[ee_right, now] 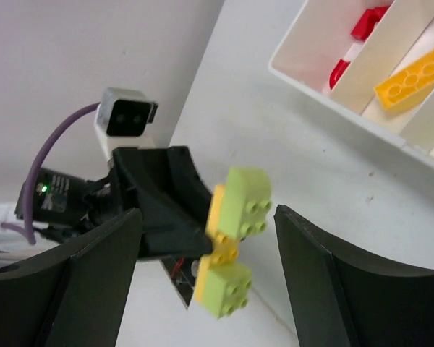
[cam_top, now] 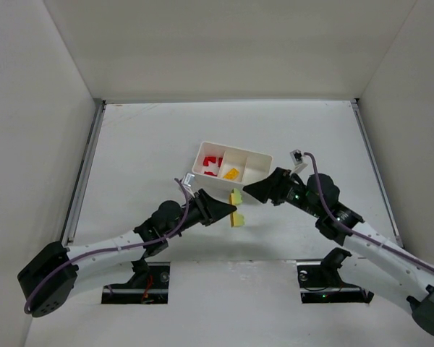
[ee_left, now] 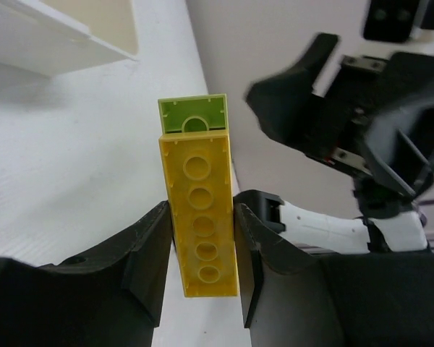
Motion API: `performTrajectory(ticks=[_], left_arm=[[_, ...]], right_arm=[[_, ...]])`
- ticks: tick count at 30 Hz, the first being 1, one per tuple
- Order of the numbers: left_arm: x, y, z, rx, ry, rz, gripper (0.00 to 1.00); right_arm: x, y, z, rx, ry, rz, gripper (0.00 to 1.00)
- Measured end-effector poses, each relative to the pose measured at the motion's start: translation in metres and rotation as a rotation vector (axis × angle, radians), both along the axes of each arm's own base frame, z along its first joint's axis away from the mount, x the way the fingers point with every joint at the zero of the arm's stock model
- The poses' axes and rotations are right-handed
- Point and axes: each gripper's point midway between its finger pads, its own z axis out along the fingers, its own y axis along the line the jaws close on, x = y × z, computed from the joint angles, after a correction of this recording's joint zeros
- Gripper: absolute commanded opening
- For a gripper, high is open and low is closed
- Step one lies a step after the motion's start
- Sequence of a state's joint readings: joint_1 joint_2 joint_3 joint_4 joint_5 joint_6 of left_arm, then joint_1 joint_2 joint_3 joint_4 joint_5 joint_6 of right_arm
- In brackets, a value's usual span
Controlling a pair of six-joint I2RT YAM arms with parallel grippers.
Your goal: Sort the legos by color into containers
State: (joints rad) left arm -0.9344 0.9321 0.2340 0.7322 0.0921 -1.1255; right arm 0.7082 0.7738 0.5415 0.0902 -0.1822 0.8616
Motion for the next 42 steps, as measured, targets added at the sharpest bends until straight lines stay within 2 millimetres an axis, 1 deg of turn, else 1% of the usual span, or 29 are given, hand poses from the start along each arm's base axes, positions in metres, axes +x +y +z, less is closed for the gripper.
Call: performTrajectory(ticks=[3,5,8,10,14,17,20,25,29,36,39,42], left_arm=[[-0.006,-0.003,0.015,-0.070,-0.018,-0.033,0.14],[-0.010,-0.004,0.023,-0.112,-0.026,-0.053,0.14],[-0.013,-0.003,0.031,-0.159,-0.035,-0.070,0.14],[-0.014,-0.002,0.035,-0.180,-0.037,-0.073,0.14],[-0.013,-0.001,0.042,-0.205,-0.043,-0.075,0.14],[-0.013,0.001,0.048,-0.225,-0.051,-0.073,0.14],[-0.014,0.002,0.053,-0.242,-0.061,-0.073,0.14],[-0.014,0.002,0.056,-0.256,-0.059,-0.074,0.14],[-0.015,0.001,0.058,-0.264,-0.059,-0.076,0.14],[-0.014,0.001,0.057,-0.264,-0.049,-0.078,0.14],[-0.015,0.001,0.057,-0.268,-0.049,-0.082,0.14],[-0.016,0.001,0.056,-0.267,-0.048,-0.082,0.14]], right_arm=[[0.013,0.007,-0.006,0.019,0.027,0.014,0.80],[0.013,0.013,-0.005,0.038,0.032,0.041,0.81],[0.010,0.017,0.007,0.081,0.010,0.071,0.81],[0.008,0.019,0.015,0.106,-0.008,0.085,0.79],[0.006,0.021,0.022,0.130,-0.019,0.100,0.76],[0.005,0.021,0.020,0.138,-0.019,0.101,0.74],[0.004,0.022,0.011,0.134,0.005,0.104,0.71],[0.002,0.028,0.006,0.144,0.034,0.122,0.66],[-0.003,0.035,0.006,0.164,0.040,0.156,0.58],[-0.006,0.039,0.010,0.212,0.052,0.182,0.37],[-0.007,0.039,0.010,0.227,0.057,0.185,0.32],[-0.006,0.037,0.009,0.236,0.064,0.178,0.30]])
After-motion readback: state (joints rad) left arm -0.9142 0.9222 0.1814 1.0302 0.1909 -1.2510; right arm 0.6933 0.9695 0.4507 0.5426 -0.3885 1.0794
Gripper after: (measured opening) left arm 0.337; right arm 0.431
